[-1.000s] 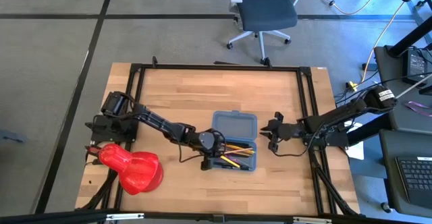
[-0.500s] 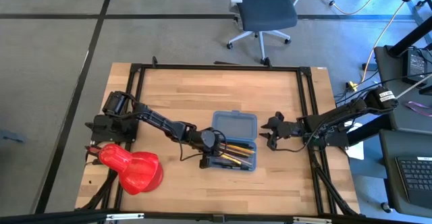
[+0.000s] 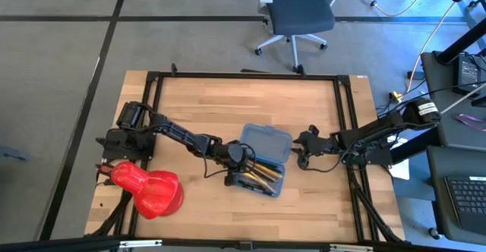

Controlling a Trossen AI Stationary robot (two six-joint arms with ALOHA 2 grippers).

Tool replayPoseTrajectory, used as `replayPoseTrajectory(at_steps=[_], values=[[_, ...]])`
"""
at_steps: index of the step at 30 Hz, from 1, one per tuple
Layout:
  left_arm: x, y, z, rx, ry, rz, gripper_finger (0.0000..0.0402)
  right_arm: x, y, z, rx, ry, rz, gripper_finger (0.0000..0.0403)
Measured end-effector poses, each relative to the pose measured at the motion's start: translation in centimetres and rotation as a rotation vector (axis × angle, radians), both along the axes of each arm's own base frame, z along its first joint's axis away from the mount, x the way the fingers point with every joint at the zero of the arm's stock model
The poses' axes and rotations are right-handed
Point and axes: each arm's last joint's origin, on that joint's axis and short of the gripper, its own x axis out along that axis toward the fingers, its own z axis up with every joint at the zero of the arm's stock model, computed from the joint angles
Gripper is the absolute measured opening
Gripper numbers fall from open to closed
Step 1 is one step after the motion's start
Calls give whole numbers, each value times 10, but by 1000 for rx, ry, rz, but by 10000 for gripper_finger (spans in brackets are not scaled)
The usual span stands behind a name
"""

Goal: Pick & place school supplies into a supply box
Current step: Close the blue supply box

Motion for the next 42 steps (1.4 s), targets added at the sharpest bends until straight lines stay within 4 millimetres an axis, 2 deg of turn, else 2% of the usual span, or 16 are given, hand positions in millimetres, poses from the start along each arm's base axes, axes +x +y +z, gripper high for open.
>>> replayPoseTrajectory(at_steps=[11,22,29,42], values=[[4,2,-3,-7,-35,7,3,8,1,0,-114,-41,111,189],[4,2,-4,-7,-28,10,2,17,2,13,-455,-81,363,189],[4,2,-4,-12,-33,26,2,24,3,24,-635,-150,460,189],[5,3,-2,7,-54,49,3,28,3,34,-768,-213,501,189]])
